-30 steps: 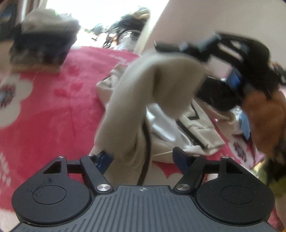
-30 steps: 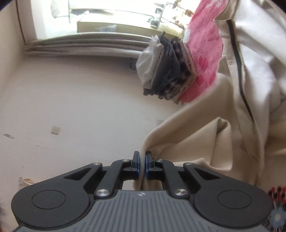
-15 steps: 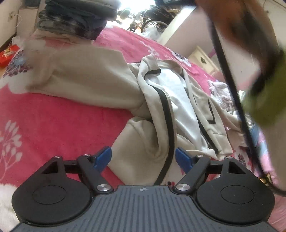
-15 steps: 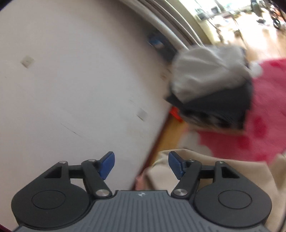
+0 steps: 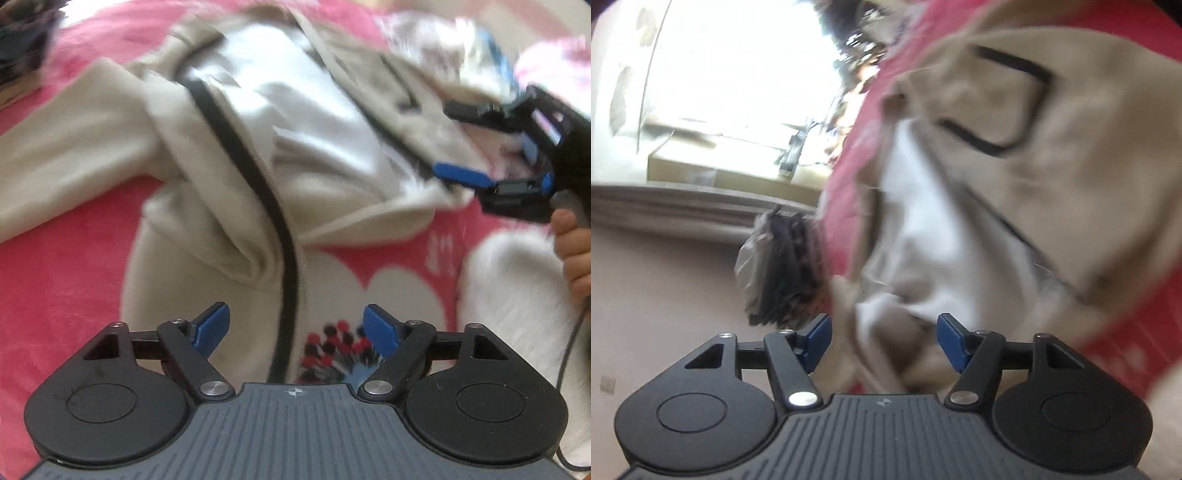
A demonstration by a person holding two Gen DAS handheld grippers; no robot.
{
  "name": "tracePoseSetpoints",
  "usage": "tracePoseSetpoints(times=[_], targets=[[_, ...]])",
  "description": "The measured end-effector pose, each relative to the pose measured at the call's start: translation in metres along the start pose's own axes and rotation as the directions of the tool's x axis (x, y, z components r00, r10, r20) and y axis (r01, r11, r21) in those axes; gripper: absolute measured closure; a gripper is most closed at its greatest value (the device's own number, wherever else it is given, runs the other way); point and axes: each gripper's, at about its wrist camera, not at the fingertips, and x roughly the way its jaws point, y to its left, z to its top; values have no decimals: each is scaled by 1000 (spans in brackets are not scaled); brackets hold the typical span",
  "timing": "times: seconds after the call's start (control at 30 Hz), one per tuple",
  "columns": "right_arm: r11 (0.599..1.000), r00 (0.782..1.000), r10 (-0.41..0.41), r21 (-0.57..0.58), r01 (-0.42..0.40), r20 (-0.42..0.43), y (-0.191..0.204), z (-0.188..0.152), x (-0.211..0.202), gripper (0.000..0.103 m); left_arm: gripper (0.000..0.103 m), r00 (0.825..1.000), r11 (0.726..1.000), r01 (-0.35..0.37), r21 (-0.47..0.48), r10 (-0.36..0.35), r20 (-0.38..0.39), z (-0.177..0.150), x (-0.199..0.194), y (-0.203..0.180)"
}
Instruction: Fold clothes
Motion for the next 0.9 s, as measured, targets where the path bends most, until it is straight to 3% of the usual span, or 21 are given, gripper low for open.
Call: tracePoseSetpoints(times=[0.03,0.17,0.23,0.27,0.3,0.33,0.37,0.43,0.47,0.6,0.7,0.77,0.8,0.83,0.87,0.9], targets=[[1000,1000,-8,-2,8,-4,-9,-3,1,38,32,999,999,-22,23,23,-27,0,6,-5],[998,995,-36,52,40,-88,-20,-17,24,46,71,987,995,-103,-15,100,-126,-2,26,-5],[992,989,-106,-79,98,-102,-8,-23,27,47,81,987,989,-117,-93,106,-119,-4,25,5],[980,984,-143,-151,127,-103,-1,-26,29,47,92,989,984,-119,-134,104,-109,-5,21,11],[939,977,-198,-303,165,-82,13,-35,29,48,95,990,977,-119,-174,103,-98,-7,17,18],[865,967,-251,-459,201,-49,29,-44,30,47,95,991,970,-118,-213,102,-87,-9,13,24],[765,955,-297,-600,233,-7,45,-53,31,47,96,993,963,-110,-244,96,-68,-10,7,32],[530,942,-334,-818,223,40,63,-79,30,47,97,996,948,-92,-305,88,-29,-13,-6,46],[404,938,-342,-892,201,56,70,-93,30,47,97,997,939,-81,-335,83,-8,-15,-13,53],[3,938,-333,-995,101,95,85,-140,56,49,98,992,885,33,-464,26,121,-21,-49,85],[-182,929,-356,-983,34,99,85,-160,97,50,99,974,810,152,-567,-26,224,-25,-76,111],[-257,904,-418,-966,-21,91,80,-166,124,55,99,951,741,246,-625,-59,304,-29,-92,128],[-282,887,-454,-958,-48,89,75,-167,133,73,99,939,707,285,-648,-69,337,-31,-98,135],[-302,868,-487,-951,-65,95,71,-166,140,101,99,928,680,310,-665,-65,366,-31,-105,140],[-315,858,-505,-946,-83,92,70,-164,141,101,99,918,654,334,-679,-61,393,-31,-112,145],[-319,861,-503,-942,-106,74,71,-163,135,101,99,908,635,356,-686,-62,414,-32,-116,148]])
